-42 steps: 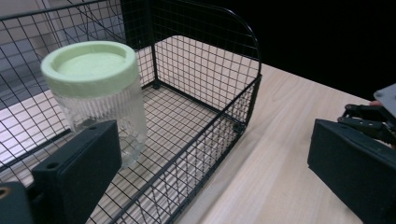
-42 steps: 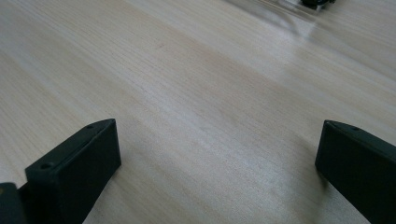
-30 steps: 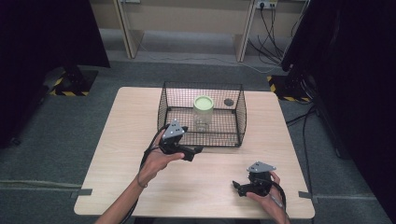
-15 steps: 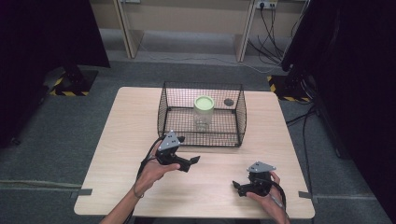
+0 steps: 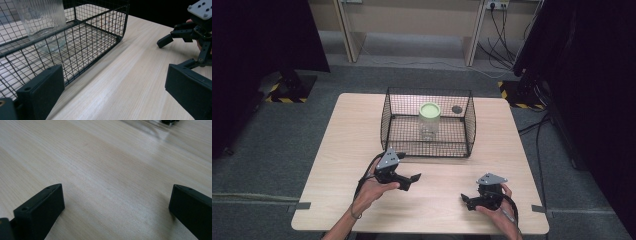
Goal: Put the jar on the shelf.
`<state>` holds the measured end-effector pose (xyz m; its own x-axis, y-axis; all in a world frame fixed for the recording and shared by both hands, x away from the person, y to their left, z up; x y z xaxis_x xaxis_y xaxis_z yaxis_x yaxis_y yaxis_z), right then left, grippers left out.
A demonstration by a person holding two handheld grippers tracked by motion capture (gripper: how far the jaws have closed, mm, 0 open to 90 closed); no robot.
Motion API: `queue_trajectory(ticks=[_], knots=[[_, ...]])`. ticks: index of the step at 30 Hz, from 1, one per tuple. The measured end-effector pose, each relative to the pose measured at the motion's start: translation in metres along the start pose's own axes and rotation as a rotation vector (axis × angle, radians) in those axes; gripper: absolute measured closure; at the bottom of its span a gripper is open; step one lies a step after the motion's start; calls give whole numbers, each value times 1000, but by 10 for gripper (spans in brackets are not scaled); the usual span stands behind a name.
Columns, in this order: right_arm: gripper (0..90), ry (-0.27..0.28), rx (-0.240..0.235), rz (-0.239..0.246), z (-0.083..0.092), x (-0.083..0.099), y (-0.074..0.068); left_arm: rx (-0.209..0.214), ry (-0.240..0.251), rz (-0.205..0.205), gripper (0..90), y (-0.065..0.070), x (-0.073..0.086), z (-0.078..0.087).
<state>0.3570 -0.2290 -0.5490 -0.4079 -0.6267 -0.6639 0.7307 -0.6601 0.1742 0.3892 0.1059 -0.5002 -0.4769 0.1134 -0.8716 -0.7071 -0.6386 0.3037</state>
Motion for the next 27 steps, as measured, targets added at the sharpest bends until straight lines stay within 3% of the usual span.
queue_trajectory(ticks=[11, 27], knots=[[2, 0, 0, 0, 0, 0, 0, -15, -27, -12, 20, -3, 21, 4], [2, 0, 0, 0, 0, 0, 0, -27, -29, -10, 20, -4, 39, 17]])
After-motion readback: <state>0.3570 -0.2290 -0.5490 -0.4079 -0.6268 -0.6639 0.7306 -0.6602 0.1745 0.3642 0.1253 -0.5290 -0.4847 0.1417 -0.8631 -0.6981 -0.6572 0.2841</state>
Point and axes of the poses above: each handheld gripper's, and its own axes: z roughly backward along the jaws, x roughly out of its underside, y roughly to its right, the point moved 2 cm from there along -z, roughly forward along the jaws, and after that the axes turned 14 degrees about z, right-handed, at the moved point
